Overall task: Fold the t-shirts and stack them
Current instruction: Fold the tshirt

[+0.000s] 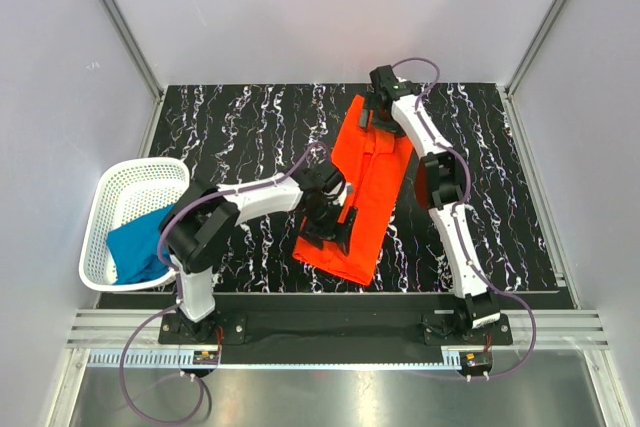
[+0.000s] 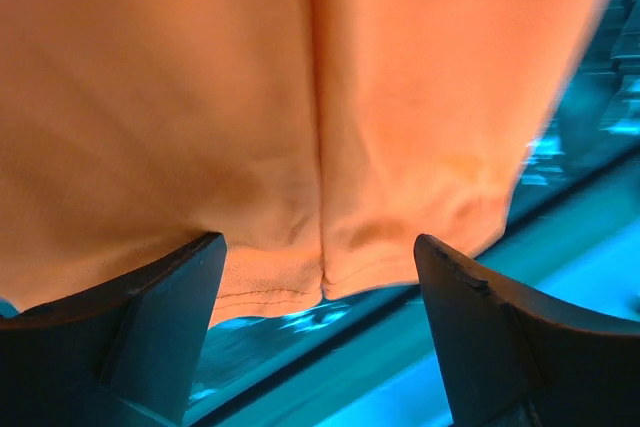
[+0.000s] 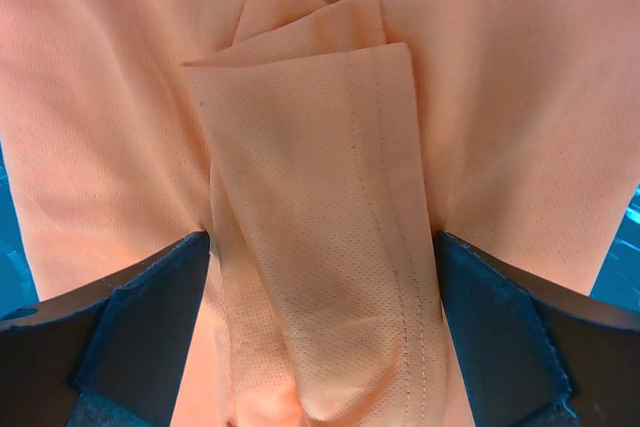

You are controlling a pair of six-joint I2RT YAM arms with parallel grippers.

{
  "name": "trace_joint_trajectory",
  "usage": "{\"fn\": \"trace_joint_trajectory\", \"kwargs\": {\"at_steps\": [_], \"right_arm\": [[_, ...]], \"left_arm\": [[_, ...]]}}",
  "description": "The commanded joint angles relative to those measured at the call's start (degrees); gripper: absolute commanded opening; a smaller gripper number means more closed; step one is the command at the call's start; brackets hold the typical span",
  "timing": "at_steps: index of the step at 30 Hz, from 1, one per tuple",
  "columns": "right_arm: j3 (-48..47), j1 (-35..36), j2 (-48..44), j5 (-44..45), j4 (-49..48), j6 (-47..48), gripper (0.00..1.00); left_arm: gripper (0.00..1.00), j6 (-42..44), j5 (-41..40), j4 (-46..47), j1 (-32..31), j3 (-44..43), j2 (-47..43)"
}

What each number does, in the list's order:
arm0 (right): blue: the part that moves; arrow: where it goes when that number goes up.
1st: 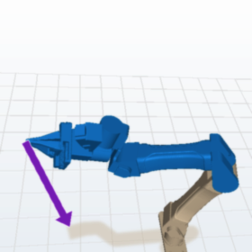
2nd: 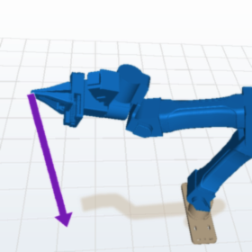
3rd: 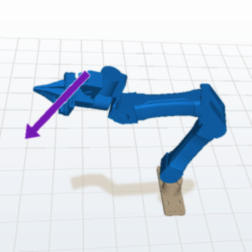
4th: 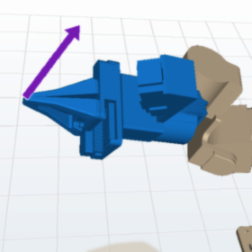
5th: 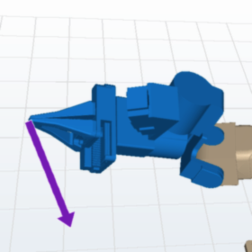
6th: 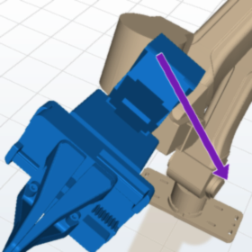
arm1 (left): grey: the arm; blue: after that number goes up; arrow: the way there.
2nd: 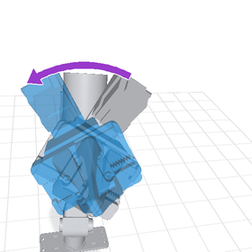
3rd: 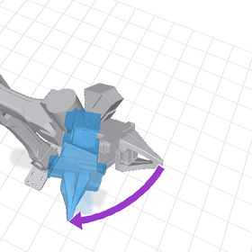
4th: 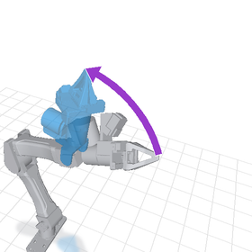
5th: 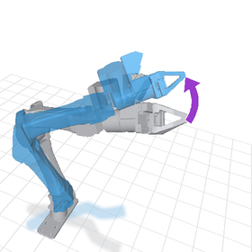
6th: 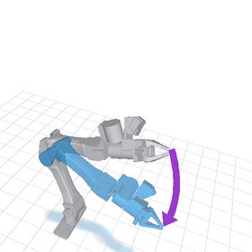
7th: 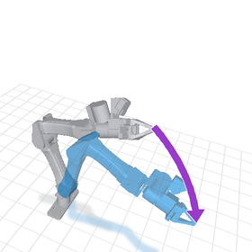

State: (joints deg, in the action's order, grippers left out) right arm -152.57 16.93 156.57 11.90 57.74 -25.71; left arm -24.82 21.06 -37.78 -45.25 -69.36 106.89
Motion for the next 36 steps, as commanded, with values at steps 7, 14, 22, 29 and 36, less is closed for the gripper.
{"fn": "trace_joint_trajectory", "kwargs": {"at_steps": [7,14,22,29,36], "right_arm": [[-2.46,1.27,3.39,-8.47,-5.97,9.89,1.0],[-3.52,1.27,0.14,-13.31,-7.73,10.16,1.0],[4.2,-0.4,-13.99,-13.22,-5.53,5.86,1.0],[15.7,-2.16,-27.35,-16.12,2.46,6.82,1.0],[52.99,-2.34,-50.37,-18.4,-1.56,5.68,0.95]], "left_arm": [[0.83,-7.53,16.65,19.06,-1.33,-1.47,7.72],[0.84,-6.38,16.91,18.1,-0.8,-1.65,1.75],[0.84,-6.47,12.87,10.1,2.98,3.7,-12.39],[0.81,-7.43,7.33,4.56,5.17,9.94,-21.54],[0.73,-9.46,3.55,4.56,6.23,16.44,-26.03]]}}
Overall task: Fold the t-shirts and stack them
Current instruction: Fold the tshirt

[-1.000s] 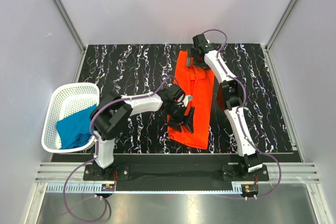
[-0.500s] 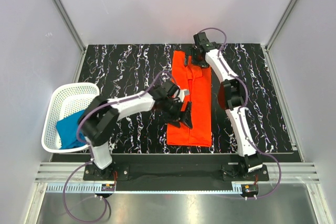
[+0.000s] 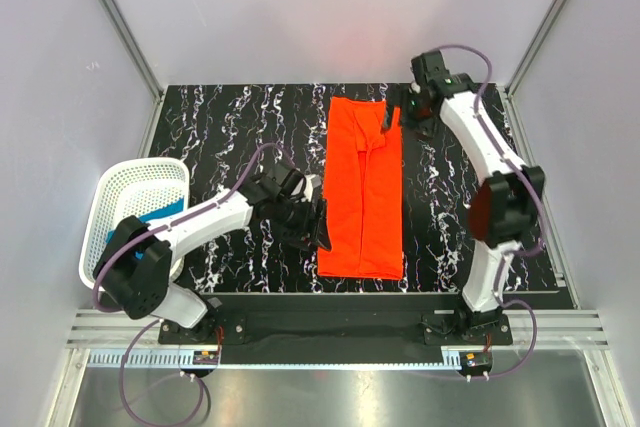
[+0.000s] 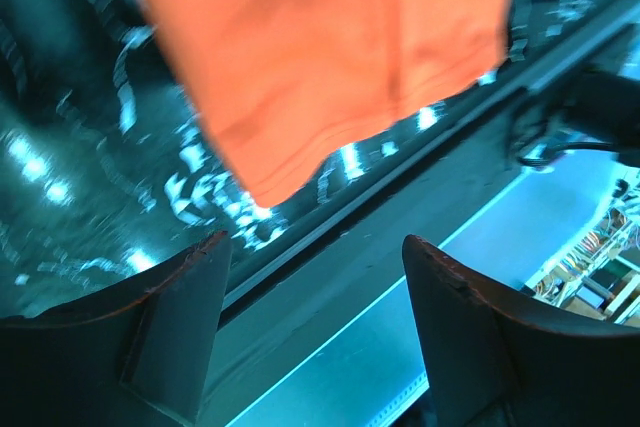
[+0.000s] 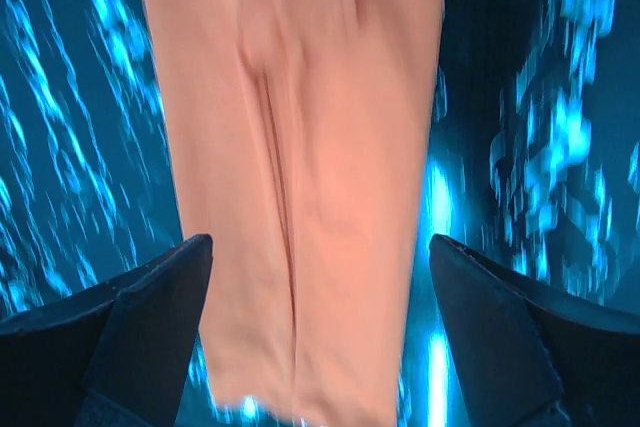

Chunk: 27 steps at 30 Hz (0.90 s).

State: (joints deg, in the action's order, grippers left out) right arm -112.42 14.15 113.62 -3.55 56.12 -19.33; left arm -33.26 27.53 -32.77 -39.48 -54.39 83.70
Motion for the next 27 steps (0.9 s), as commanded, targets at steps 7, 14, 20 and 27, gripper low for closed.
{"fn": "trace_joint_trajectory", "kwargs": {"at_steps": [7,14,20,27], "right_arm": [[49.37,0.44,-30.27,-17.85,-14.95,-11.39,0.79],[73.81,0.35,-41.37,-28.44,-25.18,-20.22,0.66],[80.16,0.44,-43.75,-27.39,-26.23,-20.66,0.64],[82.01,0.44,-44.53,-24.67,-25.8,-22.06,0.61]], "left_arm": [[0.69,-1.81,-4.68,1.75,0.9,4.82,-1.88],[0.64,-3.57,-0.21,8.77,2.04,7.63,0.85],[0.78,-4.98,2.43,13.69,2.48,9.3,4.88],[0.73,-7.08,2.62,16.16,2.48,10.53,7.79]]}}
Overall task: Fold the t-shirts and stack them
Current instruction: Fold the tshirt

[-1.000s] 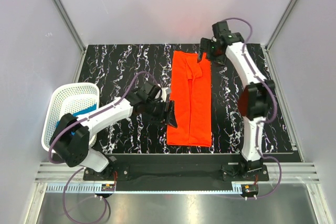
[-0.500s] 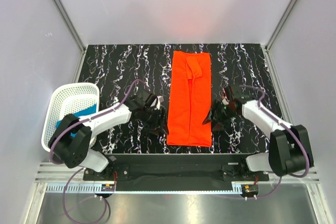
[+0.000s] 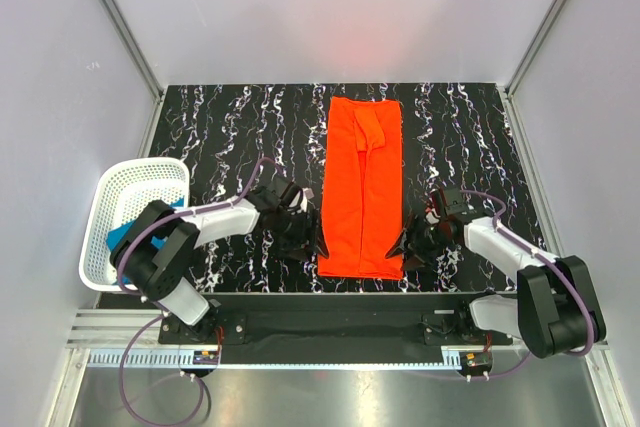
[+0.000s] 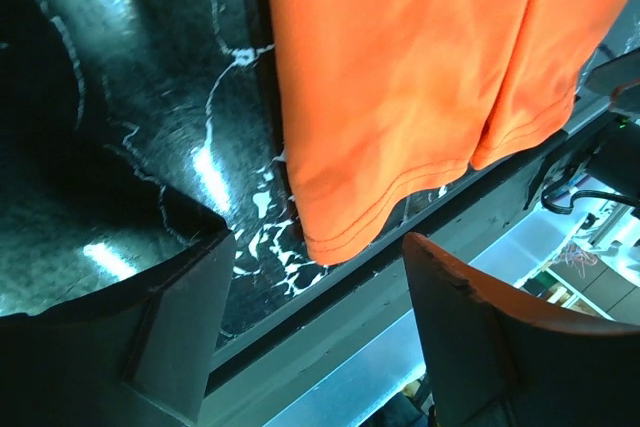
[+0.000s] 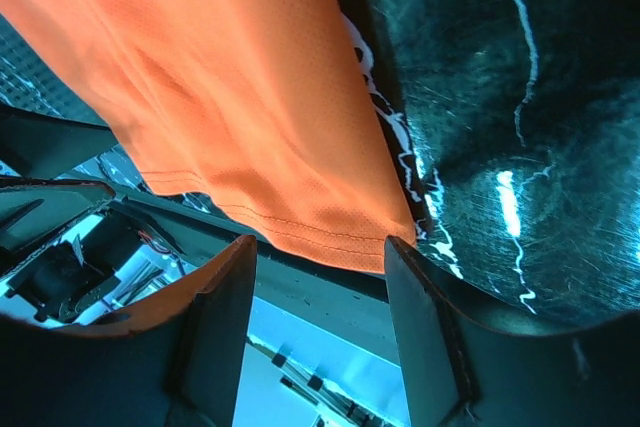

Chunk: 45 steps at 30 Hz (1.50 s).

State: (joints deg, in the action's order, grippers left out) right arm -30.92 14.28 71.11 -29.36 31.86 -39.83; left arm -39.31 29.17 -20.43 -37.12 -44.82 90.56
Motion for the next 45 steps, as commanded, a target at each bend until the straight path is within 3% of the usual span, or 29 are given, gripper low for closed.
{"fn": "trace_joint_trajectory", "kwargs": {"at_steps": [1,8,16,29,32,40,45], "right_arm": [[0.59,0.31,-2.46,2.54,-1.01,-1.82,0.61],[-0.11,0.31,-3.52,6.07,1.1,-2.09,0.61],[-3.0,0.39,2.97,7.48,1.97,-4.02,0.54],[-4.5,3.64,8.34,7.3,3.3,-6.22,0.54],[-4.33,3.73,7.29,8.01,2.77,-6.4,0.56],[-3.71,3.73,6.5,7.83,2.86,-6.22,0.58],[-4.15,3.73,5.97,8.44,2.51,-5.61,0.61]], "left_arm": [[0.73,-1.55,0.89,4.16,0.21,1.13,1.02],[0.65,-3.75,1.15,5.74,0.03,3.24,2.33],[0.58,-5.42,1.68,6.8,-0.49,5.35,3.04],[0.5,-6.13,3.09,8.12,-0.93,5.18,5.76],[0.45,-6.13,2.65,8.3,-0.84,5.09,5.94],[0.16,-4.38,-2.79,2.86,0.38,4.56,5.15],[0.14,-2.53,-4.47,1.35,1.53,5.7,3.57]]}}
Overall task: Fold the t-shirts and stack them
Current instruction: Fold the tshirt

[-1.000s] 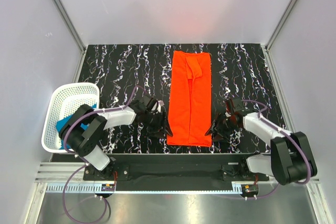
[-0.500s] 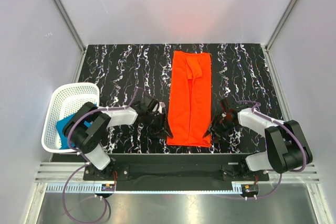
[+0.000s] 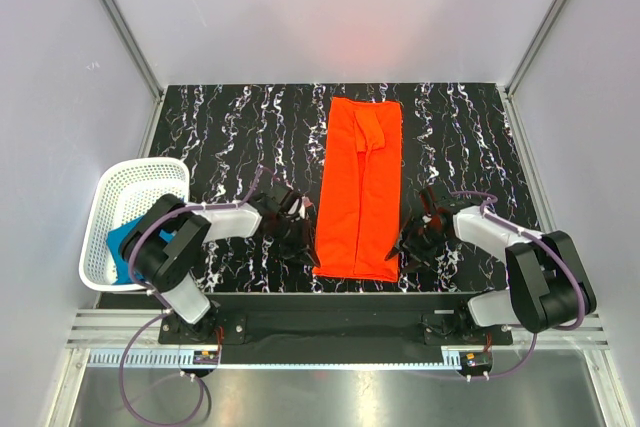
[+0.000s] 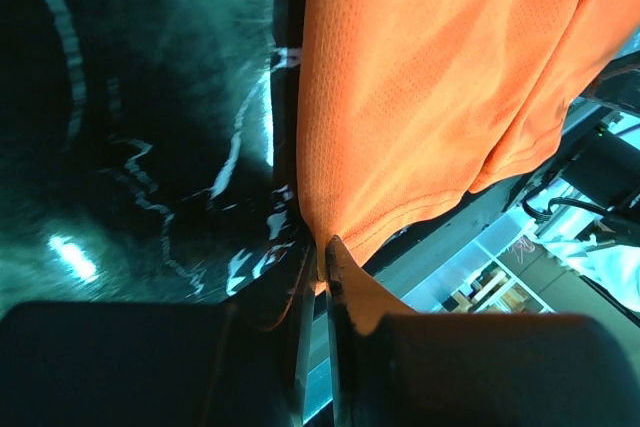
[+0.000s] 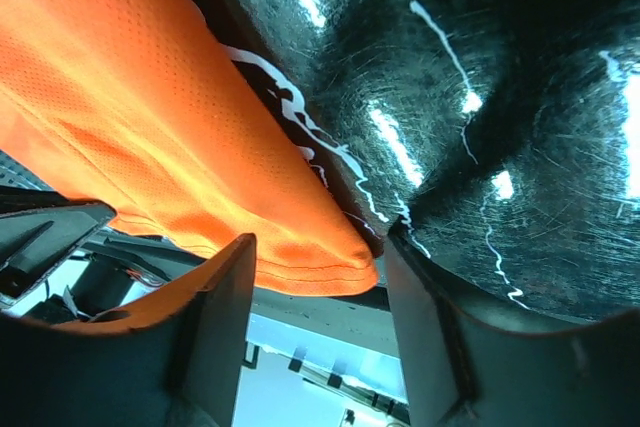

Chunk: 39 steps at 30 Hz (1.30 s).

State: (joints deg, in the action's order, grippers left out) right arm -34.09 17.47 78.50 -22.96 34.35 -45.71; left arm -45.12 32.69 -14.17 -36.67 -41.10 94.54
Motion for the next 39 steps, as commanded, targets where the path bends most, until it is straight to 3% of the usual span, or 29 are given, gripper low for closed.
{"fn": "trace_joint_trajectory", "kwargs": {"at_steps": [1,5,6,10,17,22,29,39], "right_arm": [[-2.11,0.54,-1.51,2.48,-0.16,0.45,0.62],[-8.52,0.46,1.46,5.2,0.1,4.3,0.69],[-10.46,0.46,2.7,6.6,1.15,5.19,0.75],[-22.47,-0.42,10.17,9.94,3.27,9.58,0.81],[-45.34,-1.13,25.01,18.3,7.31,18.29,0.8],[-60.1,-0.87,33.89,18.48,8.19,18.29,0.81],[-73.92,1.77,46.63,21.72,8.71,18.99,0.82],[-89.12,4.85,61.85,26.48,11.18,19.53,0.84]], "left_arm": [[0.14,3.29,-7.64,-4.9,1.16,2.43,-0.59],[0.13,2.59,-6.85,-3.76,0.98,4.1,-1.9],[0.14,2.32,-6.85,-3.49,0.98,4.45,-2.17],[0.14,1.62,-6.76,-2.26,0.81,6.82,-4.36],[0.15,0.74,-5.27,-0.42,0.89,8.32,-5.16],[0.24,0.91,-2.72,-0.33,0.81,6.47,-3.84],[0.29,-0.05,-0.78,0.46,0.81,5.33,-2.96],[0.29,-1.02,-0.34,2.04,0.89,6.47,-2.34]]}}
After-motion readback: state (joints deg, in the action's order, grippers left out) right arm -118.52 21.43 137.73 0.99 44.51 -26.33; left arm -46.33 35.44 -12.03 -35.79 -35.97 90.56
